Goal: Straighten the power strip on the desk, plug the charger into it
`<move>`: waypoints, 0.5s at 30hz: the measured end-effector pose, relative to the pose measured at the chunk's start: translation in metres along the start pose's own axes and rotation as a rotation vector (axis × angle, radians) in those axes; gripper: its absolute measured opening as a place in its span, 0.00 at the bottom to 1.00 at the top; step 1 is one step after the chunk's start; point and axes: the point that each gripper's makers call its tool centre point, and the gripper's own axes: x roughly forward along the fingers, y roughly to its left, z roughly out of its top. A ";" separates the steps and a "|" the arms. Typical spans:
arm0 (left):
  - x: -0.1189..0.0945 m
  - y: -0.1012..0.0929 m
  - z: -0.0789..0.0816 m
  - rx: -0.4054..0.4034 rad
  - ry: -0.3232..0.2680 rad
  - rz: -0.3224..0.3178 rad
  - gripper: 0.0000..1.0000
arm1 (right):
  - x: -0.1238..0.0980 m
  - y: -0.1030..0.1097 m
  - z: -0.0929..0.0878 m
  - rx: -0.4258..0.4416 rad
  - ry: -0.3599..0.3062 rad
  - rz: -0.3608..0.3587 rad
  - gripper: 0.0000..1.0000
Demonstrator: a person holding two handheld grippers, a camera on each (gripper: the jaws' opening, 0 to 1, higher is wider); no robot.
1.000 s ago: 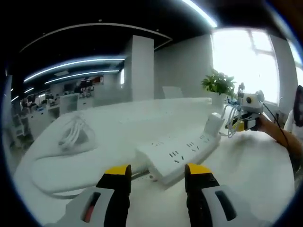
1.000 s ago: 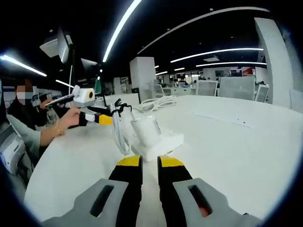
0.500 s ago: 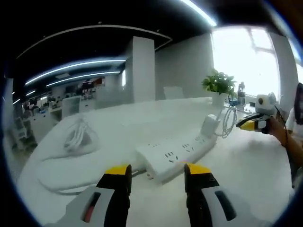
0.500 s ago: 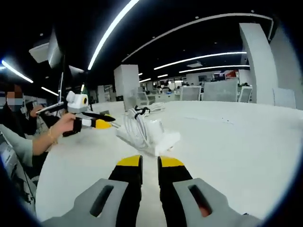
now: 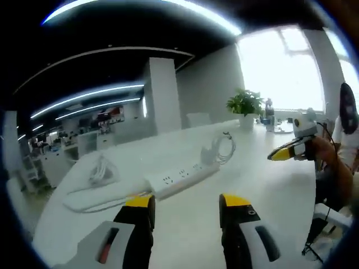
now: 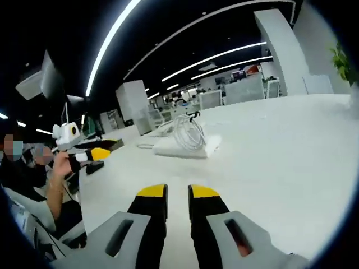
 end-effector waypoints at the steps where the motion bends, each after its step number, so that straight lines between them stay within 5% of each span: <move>1: -0.004 -0.005 -0.001 -0.009 -0.007 -0.007 0.47 | -0.002 0.000 0.000 -0.013 -0.001 -0.009 0.14; 5: -0.024 -0.023 -0.004 -0.023 -0.028 -0.014 0.48 | -0.014 0.004 -0.006 -0.087 0.020 -0.059 0.16; 15: -0.060 -0.033 -0.022 -0.029 -0.044 0.094 0.48 | -0.054 0.050 -0.014 -0.201 -0.006 -0.079 0.19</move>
